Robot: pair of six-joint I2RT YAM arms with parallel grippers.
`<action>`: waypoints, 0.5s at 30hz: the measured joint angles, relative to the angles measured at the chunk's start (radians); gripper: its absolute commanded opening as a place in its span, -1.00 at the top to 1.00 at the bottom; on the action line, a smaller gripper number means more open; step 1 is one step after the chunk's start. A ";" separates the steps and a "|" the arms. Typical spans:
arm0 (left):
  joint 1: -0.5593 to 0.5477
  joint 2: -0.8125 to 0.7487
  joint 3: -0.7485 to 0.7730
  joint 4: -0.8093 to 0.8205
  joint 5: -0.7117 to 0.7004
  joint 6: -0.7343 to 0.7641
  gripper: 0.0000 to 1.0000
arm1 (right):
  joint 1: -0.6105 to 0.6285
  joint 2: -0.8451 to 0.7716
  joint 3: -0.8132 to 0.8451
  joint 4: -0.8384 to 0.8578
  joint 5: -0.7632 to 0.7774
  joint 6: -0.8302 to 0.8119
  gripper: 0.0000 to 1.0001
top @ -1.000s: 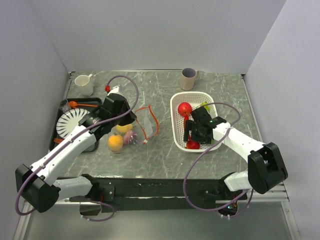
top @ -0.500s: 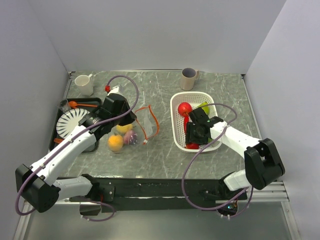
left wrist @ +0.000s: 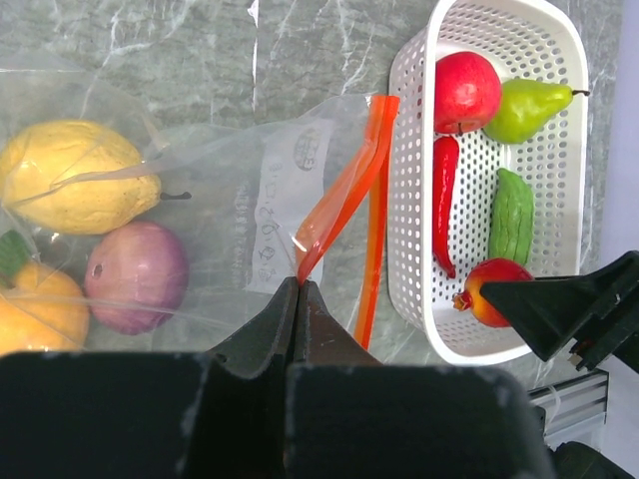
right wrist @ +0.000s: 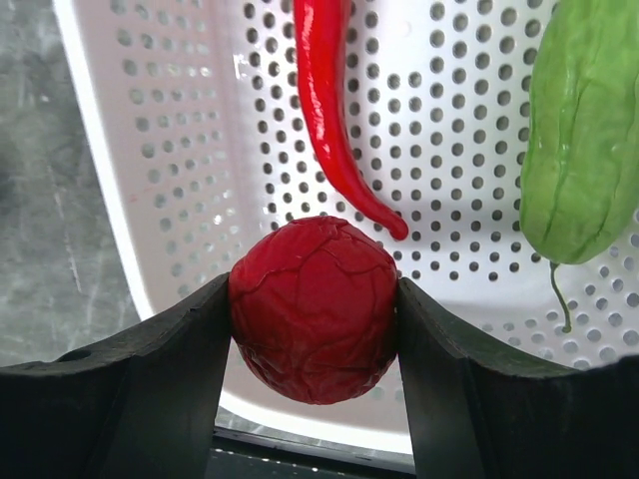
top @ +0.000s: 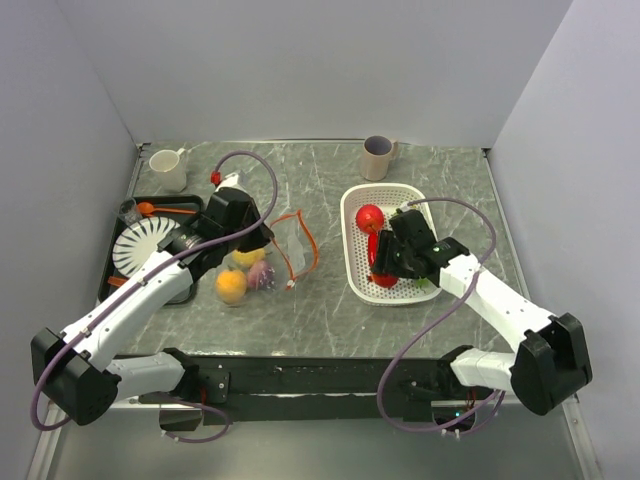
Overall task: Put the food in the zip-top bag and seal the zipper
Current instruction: Pick up the fake fruit from the bin.
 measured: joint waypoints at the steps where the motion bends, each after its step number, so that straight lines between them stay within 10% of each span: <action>1: 0.000 0.000 -0.002 0.002 0.002 0.000 0.99 | 0.000 -0.003 0.000 0.005 -0.003 0.002 0.19; 15: 0.000 0.004 -0.003 0.003 0.034 0.008 0.99 | 0.006 -0.068 0.002 0.167 -0.202 0.061 0.21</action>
